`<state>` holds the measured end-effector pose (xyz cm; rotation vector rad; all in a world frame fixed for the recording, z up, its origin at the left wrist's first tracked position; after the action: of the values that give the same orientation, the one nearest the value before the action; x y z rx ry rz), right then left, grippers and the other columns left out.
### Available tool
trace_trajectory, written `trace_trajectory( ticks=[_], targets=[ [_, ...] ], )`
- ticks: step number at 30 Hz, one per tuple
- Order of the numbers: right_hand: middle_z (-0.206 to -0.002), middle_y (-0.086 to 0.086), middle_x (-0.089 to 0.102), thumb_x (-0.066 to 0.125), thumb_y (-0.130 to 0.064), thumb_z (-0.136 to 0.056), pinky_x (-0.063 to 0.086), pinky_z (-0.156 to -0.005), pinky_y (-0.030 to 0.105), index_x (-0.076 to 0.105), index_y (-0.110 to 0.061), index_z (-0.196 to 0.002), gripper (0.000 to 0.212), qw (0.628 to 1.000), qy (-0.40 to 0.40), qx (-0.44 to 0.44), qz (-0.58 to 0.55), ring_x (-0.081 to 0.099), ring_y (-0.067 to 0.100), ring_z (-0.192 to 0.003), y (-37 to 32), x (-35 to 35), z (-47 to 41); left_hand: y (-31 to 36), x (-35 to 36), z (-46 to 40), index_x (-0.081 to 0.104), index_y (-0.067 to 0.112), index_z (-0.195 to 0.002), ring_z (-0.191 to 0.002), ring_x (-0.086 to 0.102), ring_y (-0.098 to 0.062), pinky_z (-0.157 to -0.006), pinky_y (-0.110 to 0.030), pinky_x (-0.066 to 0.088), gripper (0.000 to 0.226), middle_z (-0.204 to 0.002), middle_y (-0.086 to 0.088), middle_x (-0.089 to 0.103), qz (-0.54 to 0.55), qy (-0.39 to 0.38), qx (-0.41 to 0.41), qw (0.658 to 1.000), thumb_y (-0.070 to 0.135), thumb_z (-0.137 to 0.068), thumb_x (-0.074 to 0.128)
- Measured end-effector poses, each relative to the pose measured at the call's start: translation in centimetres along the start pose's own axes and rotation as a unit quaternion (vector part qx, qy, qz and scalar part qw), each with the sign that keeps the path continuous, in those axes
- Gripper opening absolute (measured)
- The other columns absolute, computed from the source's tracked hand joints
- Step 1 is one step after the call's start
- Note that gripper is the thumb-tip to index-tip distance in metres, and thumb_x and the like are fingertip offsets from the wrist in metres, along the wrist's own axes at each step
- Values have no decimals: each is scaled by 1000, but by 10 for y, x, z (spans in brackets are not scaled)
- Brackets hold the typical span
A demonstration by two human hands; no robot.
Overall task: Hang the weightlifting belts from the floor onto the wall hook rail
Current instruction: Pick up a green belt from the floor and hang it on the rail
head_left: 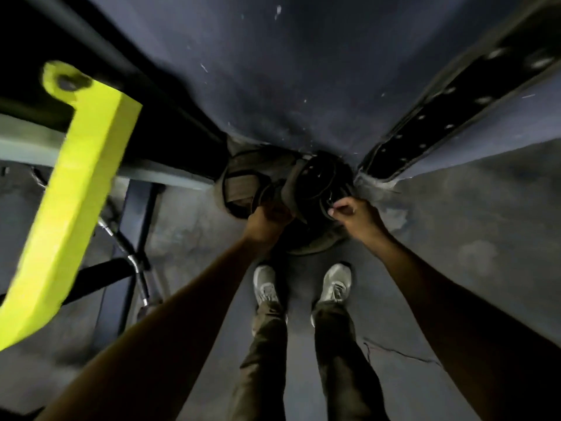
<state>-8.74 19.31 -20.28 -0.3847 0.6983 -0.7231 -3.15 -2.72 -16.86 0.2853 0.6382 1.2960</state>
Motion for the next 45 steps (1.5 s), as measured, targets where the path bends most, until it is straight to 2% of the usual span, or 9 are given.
trace_trajectory(
  ticks=[5,9,15,19,24,30,35,40,45],
  targets=[
    [-93,6,74,77,-29,-90,61,-85,47,67,-24,-101,16,999,-36,-10,17,70,28,-87,65,58,-137,-76,49,-144,72,28,-98,-114,70,-26,-103,-50,54,50,-113,-5,76,17,-9,-8,1000,56,-56,73],
    [-127,10,69,68,-62,-83,61,-91,53,59,-20,-131,65,991,10,97,-91,69,36,-114,111,85,-229,-70,85,-210,63,19,-113,-118,65,-25,-106,-47,52,31,-116,-3,69,-45,-19,62,997,27,-85,74],
    [-148,15,54,42,-27,-112,63,-62,31,46,-13,-150,41,952,-51,189,-237,63,35,-120,133,128,-274,-72,122,-274,68,-10,-110,-91,61,-22,-68,-19,45,18,-106,-22,71,-92,63,118,987,-1,-95,64],
    [-142,18,55,50,-10,-108,63,-86,48,50,-6,-146,38,948,24,169,-267,62,39,-117,134,125,-264,-83,120,-271,66,4,-121,-106,67,-22,-82,-21,46,28,-118,-11,72,-91,123,126,980,12,-94,66],
    [-142,14,50,50,-9,-107,65,-63,39,46,-5,-148,41,939,-10,180,-294,58,32,-112,125,100,-212,-68,105,-224,64,3,-119,-106,65,-26,-83,-18,39,24,-117,-15,69,-115,115,167,972,12,-97,63],
    [-139,21,56,58,-13,-104,62,-52,39,50,-1,-139,37,947,-9,199,-251,64,37,-101,64,52,-125,-15,89,-141,60,17,-134,-124,50,-37,-99,-45,41,78,-134,-11,61,-476,73,256,838,74,-86,37],
    [-128,21,60,55,-13,-103,60,-45,29,57,-1,-129,29,970,-44,173,-165,67,40,-107,-13,-4,-45,36,59,-66,32,14,-154,-129,57,-31,-112,-44,28,104,-136,-11,65,-589,16,298,751,81,-76,56],
    [-88,10,74,61,-53,-96,67,-65,40,68,-11,-105,43,992,25,102,-71,77,30,-69,-99,-64,45,104,1,24,39,23,-153,-132,57,-31,-112,-39,37,92,-142,-10,63,-432,-24,263,862,72,-80,67],
    [-91,10,78,49,-61,-101,58,-88,46,77,-10,-93,59,975,177,-47,-123,74,28,-87,-153,-104,126,146,-54,102,73,18,-115,-107,73,-14,-96,-35,58,33,-112,2,79,59,-81,205,974,36,-88,80]
  ],
)
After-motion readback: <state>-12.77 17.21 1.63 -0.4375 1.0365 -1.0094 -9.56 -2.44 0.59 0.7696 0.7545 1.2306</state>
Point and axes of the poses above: each hand's wrist, its own z-axis away from the middle knuckle, its own x-axis out of the palm, y = z × x, the point moved 4 cm from there along -z, towards the middle knuckle
